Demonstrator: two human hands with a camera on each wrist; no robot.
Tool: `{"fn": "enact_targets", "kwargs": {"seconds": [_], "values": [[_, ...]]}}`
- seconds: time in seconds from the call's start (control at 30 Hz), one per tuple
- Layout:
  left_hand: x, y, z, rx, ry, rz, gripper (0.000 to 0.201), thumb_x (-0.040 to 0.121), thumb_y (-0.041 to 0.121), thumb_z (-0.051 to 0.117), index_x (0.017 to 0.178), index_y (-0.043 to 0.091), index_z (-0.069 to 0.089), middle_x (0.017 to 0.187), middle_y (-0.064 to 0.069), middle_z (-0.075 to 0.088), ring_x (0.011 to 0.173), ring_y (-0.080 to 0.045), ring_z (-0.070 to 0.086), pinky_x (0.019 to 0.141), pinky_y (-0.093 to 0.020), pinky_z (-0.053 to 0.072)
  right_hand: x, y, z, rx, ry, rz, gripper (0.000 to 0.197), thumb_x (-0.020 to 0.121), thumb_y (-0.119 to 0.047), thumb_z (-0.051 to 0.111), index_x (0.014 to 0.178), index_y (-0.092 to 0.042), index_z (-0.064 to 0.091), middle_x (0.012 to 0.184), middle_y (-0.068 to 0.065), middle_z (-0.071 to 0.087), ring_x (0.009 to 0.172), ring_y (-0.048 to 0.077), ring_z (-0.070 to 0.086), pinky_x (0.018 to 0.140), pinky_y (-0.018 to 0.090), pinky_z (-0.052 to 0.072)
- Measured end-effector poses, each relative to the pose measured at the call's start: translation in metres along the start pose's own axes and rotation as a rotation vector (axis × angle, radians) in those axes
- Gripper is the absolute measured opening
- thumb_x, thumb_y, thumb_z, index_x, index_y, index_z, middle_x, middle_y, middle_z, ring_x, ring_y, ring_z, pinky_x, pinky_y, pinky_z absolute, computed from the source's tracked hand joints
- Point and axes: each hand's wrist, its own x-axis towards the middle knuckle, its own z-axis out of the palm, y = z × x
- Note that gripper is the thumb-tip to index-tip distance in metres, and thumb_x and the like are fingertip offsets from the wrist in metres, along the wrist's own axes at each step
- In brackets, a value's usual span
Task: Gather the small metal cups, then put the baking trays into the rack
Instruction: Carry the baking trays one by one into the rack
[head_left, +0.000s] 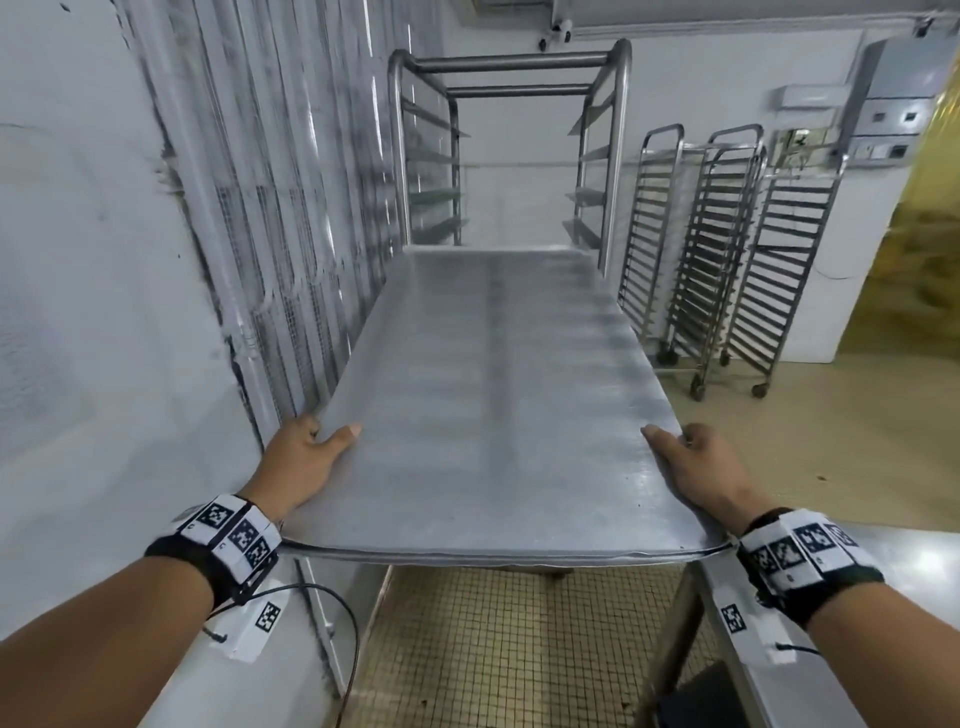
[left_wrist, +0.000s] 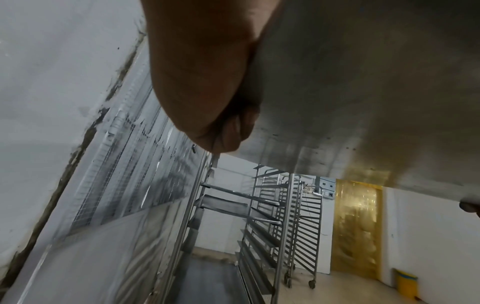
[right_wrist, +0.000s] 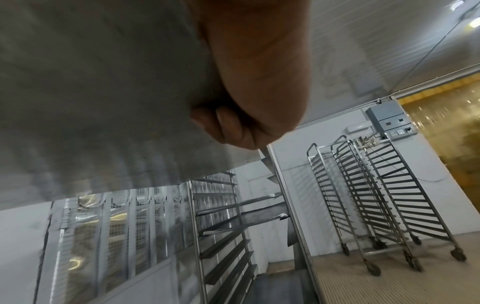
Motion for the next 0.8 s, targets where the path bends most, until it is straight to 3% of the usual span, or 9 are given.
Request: {"fn": "enact_targets", "kwargs": {"seconds": [0.07,0.13,0.27,0.4,0.5,0.6,0.73,0.8], "values": [[0.012,-0.007,0.001,0.013,-0.018,-0.018,0.049,0.084,0.057,0.070,0.080,0.008,0.067,0.079,-0.005,0.072,0.074,-0.025,0.070,0.065,-0.036,0.056,0.011,-0.003,0.014,-0.021,-0.019,0.012,0.052,0.091,-0.057,0.060,0.075,-0.007,0.060,0.068,0.008,0.066,0.065,0.026,0.063,0.057,0.033,0.043],[0.025,-0.013,0.004,0.020,-0.032,-0.031,0.043,0.088,0.048,0.069,0.072,0.010,0.060,0.073,-0.001,0.066,0.071,-0.023,0.065,0.059,-0.029,0.047,0.023,-0.007,0.028,-0.056,-0.021,0.020,0.053,0.091,-0.058,0.059,0.074,-0.008,0.059,0.067,0.008,0.067,0.063,0.025,0.062,0.056,0.032,0.042],[0.065,-0.036,0.005,0.020,-0.088,-0.041,0.056,0.082,0.063,0.068,0.083,0.007,0.067,0.080,-0.006,0.072,0.072,-0.023,0.069,0.059,-0.031,0.052,0.041,-0.016,0.054,-0.085,-0.017,0.021,0.054,0.091,-0.057,0.060,0.067,-0.008,0.055,0.056,0.004,0.061,0.053,0.022,0.055,0.052,0.030,0.040],[0.086,-0.055,0.013,0.031,-0.089,-0.002,0.091,0.062,0.087,0.064,0.090,0.000,0.065,0.084,-0.018,0.071,0.073,-0.032,0.070,0.065,-0.047,0.058,0.049,-0.006,0.065,-0.103,0.012,0.046,0.060,0.087,-0.062,0.062,0.068,-0.005,0.056,0.053,0.006,0.060,0.050,0.023,0.054,0.054,0.033,0.043],[0.088,-0.051,0.020,0.039,-0.082,0.012,0.081,0.071,0.076,0.068,0.088,-0.002,0.060,0.082,-0.019,0.068,0.072,-0.031,0.068,0.062,-0.044,0.055,0.052,0.002,0.065,-0.129,0.023,0.051,0.068,0.086,-0.067,0.060,0.074,0.001,0.062,0.059,0.012,0.067,0.055,0.030,0.062,0.057,0.036,0.048],[0.094,-0.040,0.030,0.058,-0.084,0.012,0.055,0.081,0.058,0.073,0.074,0.010,0.046,0.065,-0.006,0.049,0.056,-0.020,0.051,0.051,-0.031,0.039,0.057,0.001,0.060,-0.134,0.015,0.069,0.068,0.087,-0.066,0.059,0.076,0.000,0.063,0.064,0.013,0.069,0.062,0.032,0.065,0.064,0.040,0.052],[0.121,-0.040,0.044,0.012,-0.115,0.027,0.059,0.074,0.068,0.072,0.072,0.015,0.046,0.066,-0.005,0.050,0.058,-0.021,0.052,0.053,-0.033,0.041,0.071,-0.006,0.052,-0.143,0.001,0.089,0.067,0.088,-0.064,0.058,0.069,0.000,0.061,0.058,0.011,0.066,0.055,0.028,0.060,0.057,0.035,0.045],[0.134,-0.039,0.051,0.036,-0.127,0.010,0.058,0.075,0.067,0.073,0.071,0.015,0.047,0.066,-0.004,0.052,0.059,-0.020,0.054,0.055,-0.033,0.041,0.083,-0.007,0.052,-0.163,-0.014,0.102,0.065,0.090,-0.062,0.058,0.073,0.000,0.065,0.064,0.011,0.067,0.060,0.026,0.061,0.056,0.032,0.042]]}}
